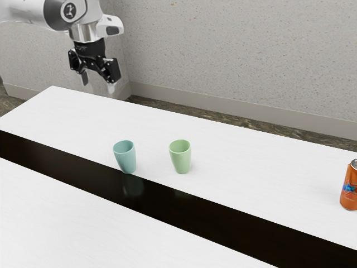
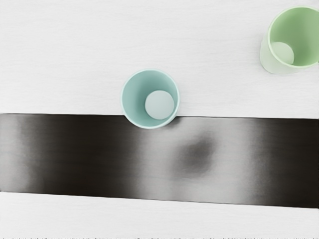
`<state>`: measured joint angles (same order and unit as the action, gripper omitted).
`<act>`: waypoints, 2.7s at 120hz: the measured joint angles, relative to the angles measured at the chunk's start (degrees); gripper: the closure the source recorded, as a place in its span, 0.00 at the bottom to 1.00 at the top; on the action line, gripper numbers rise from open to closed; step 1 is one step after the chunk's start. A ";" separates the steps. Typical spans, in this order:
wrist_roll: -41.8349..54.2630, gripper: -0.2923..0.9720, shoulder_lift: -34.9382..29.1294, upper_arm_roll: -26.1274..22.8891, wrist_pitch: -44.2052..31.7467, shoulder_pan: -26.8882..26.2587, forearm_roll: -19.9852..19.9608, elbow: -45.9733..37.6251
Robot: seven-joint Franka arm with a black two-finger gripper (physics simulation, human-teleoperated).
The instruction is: Place the left cup onto the right cup
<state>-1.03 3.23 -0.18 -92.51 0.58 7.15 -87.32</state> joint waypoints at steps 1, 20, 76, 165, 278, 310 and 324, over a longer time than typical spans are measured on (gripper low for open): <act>0.01 0.23 -0.03 -0.02 0.13 0.00 0.03 0.10; 0.08 0.23 -0.09 -1.75 2.28 0.61 1.82 0.74; -0.44 0.23 7.36 -1.84 -5.46 0.15 2.73 -2.20; -2.58 0.23 16.30 -0.41 -26.74 0.19 2.47 -10.53; -2.25 0.37 25.59 0.79 -34.62 1.04 -1.71 -10.67; -2.15 0.72 25.74 0.87 -35.33 1.01 -1.62 -10.62; -2.12 0.79 25.74 1.02 -35.34 1.01 -1.60 -10.62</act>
<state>-3.16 28.97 0.84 -127.85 1.59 5.55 -97.93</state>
